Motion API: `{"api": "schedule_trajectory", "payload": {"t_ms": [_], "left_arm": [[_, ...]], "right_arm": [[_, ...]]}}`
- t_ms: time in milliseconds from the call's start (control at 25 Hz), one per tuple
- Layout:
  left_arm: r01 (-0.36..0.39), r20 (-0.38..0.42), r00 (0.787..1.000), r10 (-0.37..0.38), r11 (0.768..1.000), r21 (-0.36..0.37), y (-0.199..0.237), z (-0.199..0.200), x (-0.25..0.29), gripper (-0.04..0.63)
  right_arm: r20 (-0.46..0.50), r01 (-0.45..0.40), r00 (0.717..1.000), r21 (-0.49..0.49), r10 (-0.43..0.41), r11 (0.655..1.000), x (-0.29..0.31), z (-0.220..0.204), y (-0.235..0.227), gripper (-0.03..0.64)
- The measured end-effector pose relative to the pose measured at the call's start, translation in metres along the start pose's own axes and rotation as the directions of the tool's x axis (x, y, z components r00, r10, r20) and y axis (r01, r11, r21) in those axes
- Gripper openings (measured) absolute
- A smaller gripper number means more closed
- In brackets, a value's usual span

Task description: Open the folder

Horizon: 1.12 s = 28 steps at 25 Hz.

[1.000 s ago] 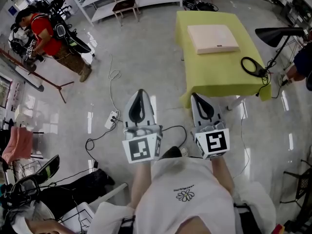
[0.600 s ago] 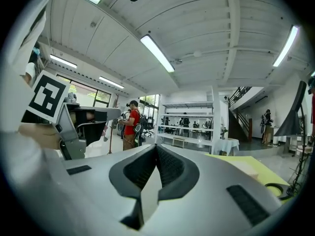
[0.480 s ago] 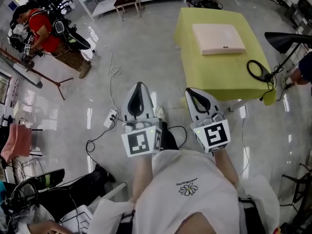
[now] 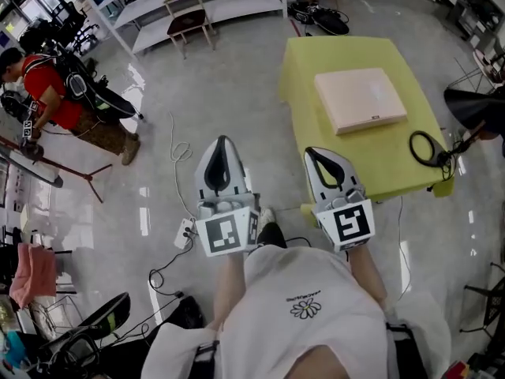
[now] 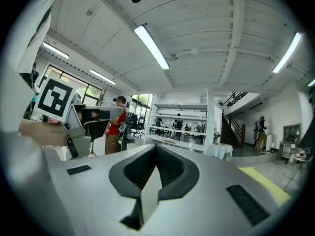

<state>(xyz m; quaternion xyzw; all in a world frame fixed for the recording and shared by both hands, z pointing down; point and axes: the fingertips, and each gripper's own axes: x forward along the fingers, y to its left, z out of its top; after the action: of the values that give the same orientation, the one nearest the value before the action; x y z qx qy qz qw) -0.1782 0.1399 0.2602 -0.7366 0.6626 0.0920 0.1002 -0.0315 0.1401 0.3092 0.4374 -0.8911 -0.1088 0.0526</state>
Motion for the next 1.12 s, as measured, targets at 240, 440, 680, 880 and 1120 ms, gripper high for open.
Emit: {"api": "schedule_trajectory", "payload": {"t_ms": [240,440,680,880,1120], "left_arm": [[0.075,0.026,0.997,-0.075,0.997,0.011,0.055,-0.019,0.105,0.012],[0.100,0.042,0.994,-0.101,0.995,0.017,0.096,-0.033,0.173,0.012],[0.067,0.028,0.997,-0.067,0.998,0.003,0.128,-0.055,0.212,0.012],[0.034,0.017,0.999,-0.034,0.999,-0.016,0.134,-0.072,0.237,0.012],[0.016,0.001,1.000,-0.016,1.000,-0.013,0.142,-0.077,0.241,0.012]], "right_arm": [[-0.012,0.066,0.998,0.037,-0.066,0.997,0.115,-0.003,-0.034,0.012],[-0.021,0.114,0.993,0.070,-0.112,0.991,0.189,-0.006,-0.057,0.012],[-0.068,0.133,0.990,0.134,-0.125,0.982,0.236,-0.026,-0.076,0.012],[-0.065,0.134,0.990,0.160,-0.125,0.978,0.259,-0.036,-0.101,0.012],[-0.064,0.108,0.993,0.163,-0.098,0.981,0.271,-0.034,-0.097,0.012]]}}
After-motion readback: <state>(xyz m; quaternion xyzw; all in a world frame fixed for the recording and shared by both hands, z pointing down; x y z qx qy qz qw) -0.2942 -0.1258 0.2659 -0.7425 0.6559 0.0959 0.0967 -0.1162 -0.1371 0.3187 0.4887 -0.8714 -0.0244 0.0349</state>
